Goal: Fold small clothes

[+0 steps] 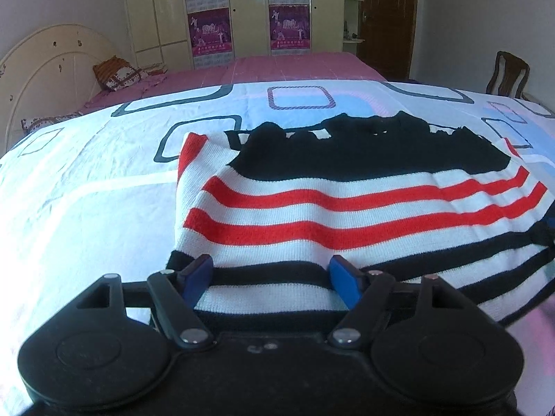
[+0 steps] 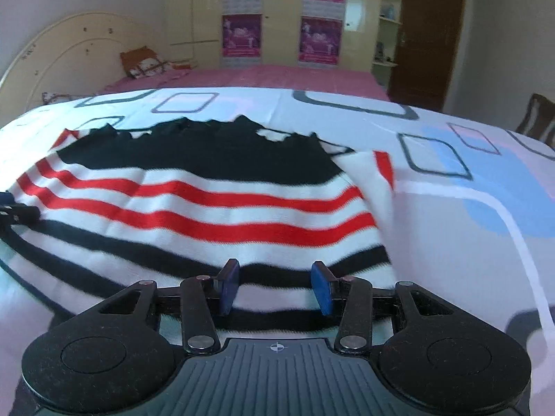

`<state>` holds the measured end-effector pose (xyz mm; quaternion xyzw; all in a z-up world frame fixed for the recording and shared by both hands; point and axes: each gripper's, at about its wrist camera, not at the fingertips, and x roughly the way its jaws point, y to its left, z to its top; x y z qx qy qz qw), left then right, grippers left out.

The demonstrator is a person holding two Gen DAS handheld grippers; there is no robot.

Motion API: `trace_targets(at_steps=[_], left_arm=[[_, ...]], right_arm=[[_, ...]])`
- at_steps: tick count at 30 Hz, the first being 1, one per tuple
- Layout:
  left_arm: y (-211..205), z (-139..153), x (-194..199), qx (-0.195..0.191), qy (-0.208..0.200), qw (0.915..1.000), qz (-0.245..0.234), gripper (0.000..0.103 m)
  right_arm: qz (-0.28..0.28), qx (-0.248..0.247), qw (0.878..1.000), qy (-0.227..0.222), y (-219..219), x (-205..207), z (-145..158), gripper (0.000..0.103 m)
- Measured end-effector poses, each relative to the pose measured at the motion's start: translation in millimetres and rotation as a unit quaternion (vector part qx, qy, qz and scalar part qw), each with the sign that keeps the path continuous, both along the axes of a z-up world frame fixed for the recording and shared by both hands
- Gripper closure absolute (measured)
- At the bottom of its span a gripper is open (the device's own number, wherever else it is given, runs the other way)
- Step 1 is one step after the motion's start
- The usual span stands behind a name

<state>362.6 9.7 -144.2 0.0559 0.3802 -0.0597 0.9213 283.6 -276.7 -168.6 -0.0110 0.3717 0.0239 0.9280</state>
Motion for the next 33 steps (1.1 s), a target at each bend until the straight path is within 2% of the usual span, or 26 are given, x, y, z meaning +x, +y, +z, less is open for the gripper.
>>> trace_targets(at_steps=[4,11,15,21,28,33], left_arm=[[0,6,-2,0.001,0.009,0.9999,0.007,0.029],[5,19,-8,-0.014,0.019,0.9996,0.017,0.031],[4,25,-16,-0.014,0.015,0.9997,0.009,0.030],[9,24,-32,-0.026,0.035,0.9990,0.011,0.030],[24,19,-55,-0.070,0.072,0.9945,0.033,0.030],[36,12,-64,-0.121,0.099,0.9864,0.050,0.030]], right_arm=[[0.000,-0.016,1.000,0.012,4,-2,6,0.059],[0.006,0.039,0.999,0.001,16,-11,27,0.059],[0.032,0.046,0.998,-0.004,39,-9,31,0.059],[0.050,0.058,0.997,0.001,63,-9,28,0.059],[0.055,0.063,0.996,0.001,76,-8,24,0.059],[0.057,0.034,0.997,0.035,78,-5,2,0.059]])
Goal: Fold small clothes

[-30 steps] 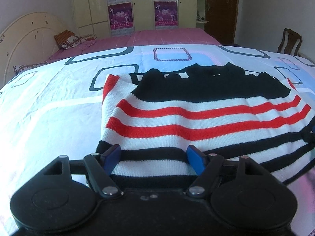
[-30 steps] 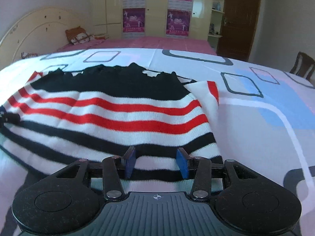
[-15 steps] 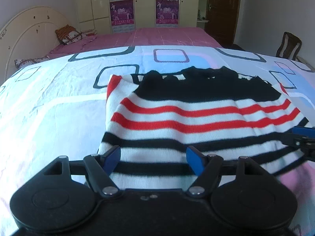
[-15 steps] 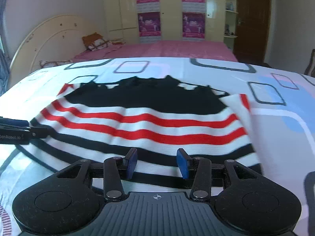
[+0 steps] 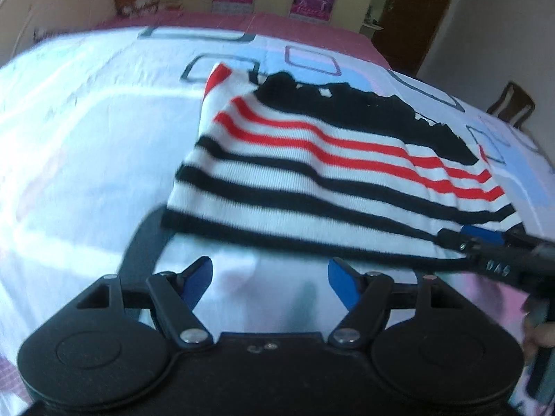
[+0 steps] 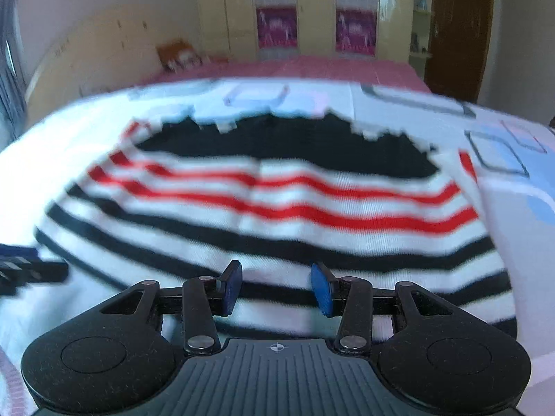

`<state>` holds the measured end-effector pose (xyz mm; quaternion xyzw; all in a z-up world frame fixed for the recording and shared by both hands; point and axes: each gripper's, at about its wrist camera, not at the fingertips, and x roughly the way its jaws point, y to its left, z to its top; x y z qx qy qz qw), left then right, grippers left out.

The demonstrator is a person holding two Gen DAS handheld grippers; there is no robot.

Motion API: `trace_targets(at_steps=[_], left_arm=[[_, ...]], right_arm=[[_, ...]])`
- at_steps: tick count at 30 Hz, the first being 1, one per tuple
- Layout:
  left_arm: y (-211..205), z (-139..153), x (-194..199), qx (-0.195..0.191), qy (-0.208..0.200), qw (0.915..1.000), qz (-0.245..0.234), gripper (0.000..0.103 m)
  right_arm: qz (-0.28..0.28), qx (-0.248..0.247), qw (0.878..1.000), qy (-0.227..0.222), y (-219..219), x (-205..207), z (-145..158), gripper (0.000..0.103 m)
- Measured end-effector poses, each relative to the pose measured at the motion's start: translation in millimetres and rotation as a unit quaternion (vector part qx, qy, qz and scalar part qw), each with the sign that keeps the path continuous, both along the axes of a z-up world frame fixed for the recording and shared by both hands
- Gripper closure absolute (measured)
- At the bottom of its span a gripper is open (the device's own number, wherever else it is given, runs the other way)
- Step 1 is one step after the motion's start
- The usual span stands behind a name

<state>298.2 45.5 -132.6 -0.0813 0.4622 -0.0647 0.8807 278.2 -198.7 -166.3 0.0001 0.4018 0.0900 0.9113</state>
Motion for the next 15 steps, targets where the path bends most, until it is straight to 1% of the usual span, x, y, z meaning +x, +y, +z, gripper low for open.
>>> trace_targets(at_steps=[2,4,9,11,15], left_arm=[[7,-4,-1,-0.033,0.012,0.9993,0.011,0.030],[13,-8,1,-0.070,0.021,0.9972,0.018,0.027],[25,-16,12,-0.137,0.013,0.9895,0.044,0.023],[28,-19,19,-0.160,0.007,0.9857,0.051,0.022],[29,-26,34,-0.193,-0.006,0.9789,0.068,0.019]], right_arm=[[0.007,-0.011,1.000,-0.004,0,-3,0,0.059],[0.011,-0.016,1.000,-0.004,0,-5,1,0.059],[0.002,0.002,1.000,-0.007,-3,-7,6,0.059],[0.000,0.014,1.000,-0.013,-1,-7,10,0.059],[-0.003,0.025,0.999,-0.021,4,-4,16,0.059]])
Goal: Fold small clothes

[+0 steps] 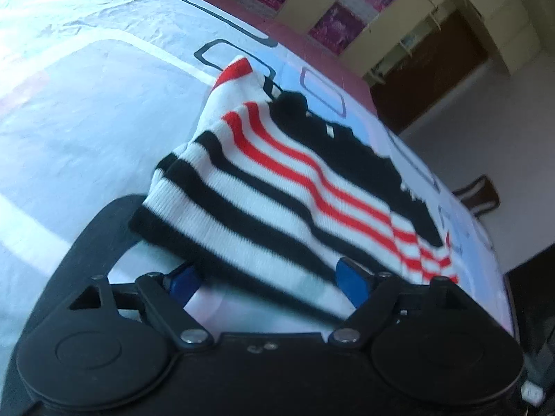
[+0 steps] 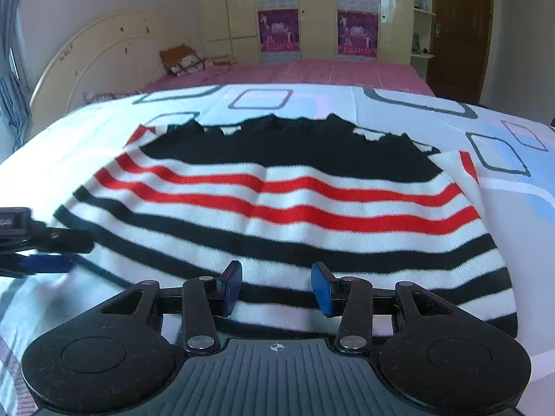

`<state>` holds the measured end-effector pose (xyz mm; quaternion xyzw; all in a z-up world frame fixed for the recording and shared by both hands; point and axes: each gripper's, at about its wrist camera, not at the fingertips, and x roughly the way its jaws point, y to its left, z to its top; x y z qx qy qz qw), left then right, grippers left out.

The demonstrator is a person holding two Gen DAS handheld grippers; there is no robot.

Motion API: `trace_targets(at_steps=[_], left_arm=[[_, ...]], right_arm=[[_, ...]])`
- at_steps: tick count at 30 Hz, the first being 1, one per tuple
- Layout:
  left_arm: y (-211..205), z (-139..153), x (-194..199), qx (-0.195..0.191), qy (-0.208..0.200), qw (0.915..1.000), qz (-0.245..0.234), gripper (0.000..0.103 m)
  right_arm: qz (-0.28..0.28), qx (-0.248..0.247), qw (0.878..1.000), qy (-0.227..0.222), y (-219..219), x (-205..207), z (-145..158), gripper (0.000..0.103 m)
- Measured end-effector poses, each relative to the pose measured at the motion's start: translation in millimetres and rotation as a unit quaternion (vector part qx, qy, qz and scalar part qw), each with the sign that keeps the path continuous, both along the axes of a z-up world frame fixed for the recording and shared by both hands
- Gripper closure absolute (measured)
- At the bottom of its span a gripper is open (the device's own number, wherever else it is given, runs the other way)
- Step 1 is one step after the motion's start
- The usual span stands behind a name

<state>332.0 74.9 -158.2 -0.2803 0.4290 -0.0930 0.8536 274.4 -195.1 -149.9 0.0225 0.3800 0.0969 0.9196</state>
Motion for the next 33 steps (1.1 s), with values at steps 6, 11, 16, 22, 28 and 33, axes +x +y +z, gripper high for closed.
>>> trace_targets(at_steps=[6,11,16,22,28,33], left_arm=[[7,-10,18,-0.056,-0.020,0.9976,0.036,0.018],[14,-17,33,-0.088,-0.032,0.9936,0.064,0.029],[26,-27,39,-0.109,-0.027,0.9900,0.085,0.063],[34,-33,38,-0.124,-0.027,0.9881,0.087,0.074],[37,-34,35,-0.130,-0.029,0.9869,0.091,0.078],[35,-28,32,-0.127,-0.037,0.9867,0.094,0.082]], right_arm=[[-0.003,0.001,1.000,-0.010,9,14,6,0.059],[0.004,-0.012,1.000,-0.019,25,39,7,0.059],[-0.006,-0.022,1.000,-0.013,35,63,-2,0.059],[-0.005,-0.041,0.999,0.006,39,71,-17,0.059],[0.001,-0.051,0.999,0.014,41,74,-19,0.059],[0.007,-0.053,0.998,0.014,41,76,-21,0.059]])
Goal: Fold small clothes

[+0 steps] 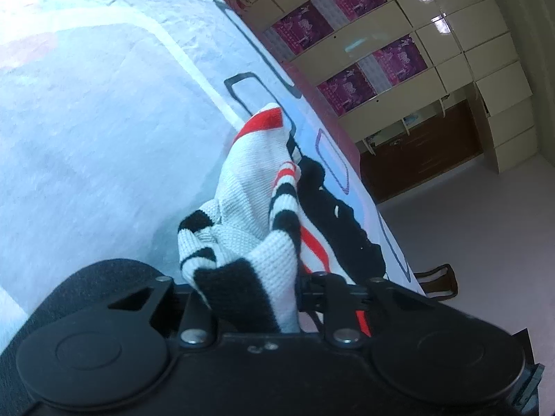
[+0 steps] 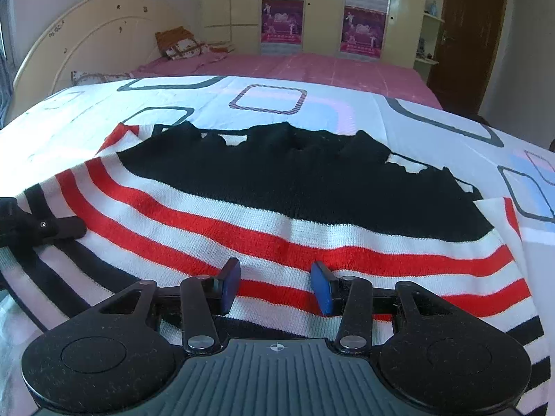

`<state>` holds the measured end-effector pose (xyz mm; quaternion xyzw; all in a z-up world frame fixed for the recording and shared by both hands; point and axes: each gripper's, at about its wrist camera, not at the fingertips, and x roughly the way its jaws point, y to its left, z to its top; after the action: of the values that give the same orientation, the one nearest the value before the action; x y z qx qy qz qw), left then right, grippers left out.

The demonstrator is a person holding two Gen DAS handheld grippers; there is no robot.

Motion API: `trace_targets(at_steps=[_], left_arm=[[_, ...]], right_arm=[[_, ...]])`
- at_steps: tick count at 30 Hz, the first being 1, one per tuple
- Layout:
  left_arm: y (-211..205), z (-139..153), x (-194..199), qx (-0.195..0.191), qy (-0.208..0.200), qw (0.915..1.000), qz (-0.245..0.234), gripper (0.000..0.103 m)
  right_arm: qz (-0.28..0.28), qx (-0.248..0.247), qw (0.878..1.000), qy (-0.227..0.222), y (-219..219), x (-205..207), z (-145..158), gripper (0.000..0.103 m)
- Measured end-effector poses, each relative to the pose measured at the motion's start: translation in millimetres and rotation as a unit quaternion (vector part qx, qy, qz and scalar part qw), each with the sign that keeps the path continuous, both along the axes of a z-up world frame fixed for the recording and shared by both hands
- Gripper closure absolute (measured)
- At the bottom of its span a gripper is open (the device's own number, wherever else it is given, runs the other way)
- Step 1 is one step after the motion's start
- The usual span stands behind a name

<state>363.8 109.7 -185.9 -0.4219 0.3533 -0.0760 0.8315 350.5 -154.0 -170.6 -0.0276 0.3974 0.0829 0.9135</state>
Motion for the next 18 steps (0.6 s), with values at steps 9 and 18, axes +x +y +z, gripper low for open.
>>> trace_targets(at_steps=[9,18], left_arm=[[-20,25,-8,0.058,-0.025,0.9979,0.013,0.084],[-40,48,-12,0.096,-0.038,0.9944,0.023,0.084]], right_arm=[[0.029,0.029,0.999,-0.006,-13,1,-1,0.057],[0.052,0.035,0.998,-0.005,-18,3,0,0.056]])
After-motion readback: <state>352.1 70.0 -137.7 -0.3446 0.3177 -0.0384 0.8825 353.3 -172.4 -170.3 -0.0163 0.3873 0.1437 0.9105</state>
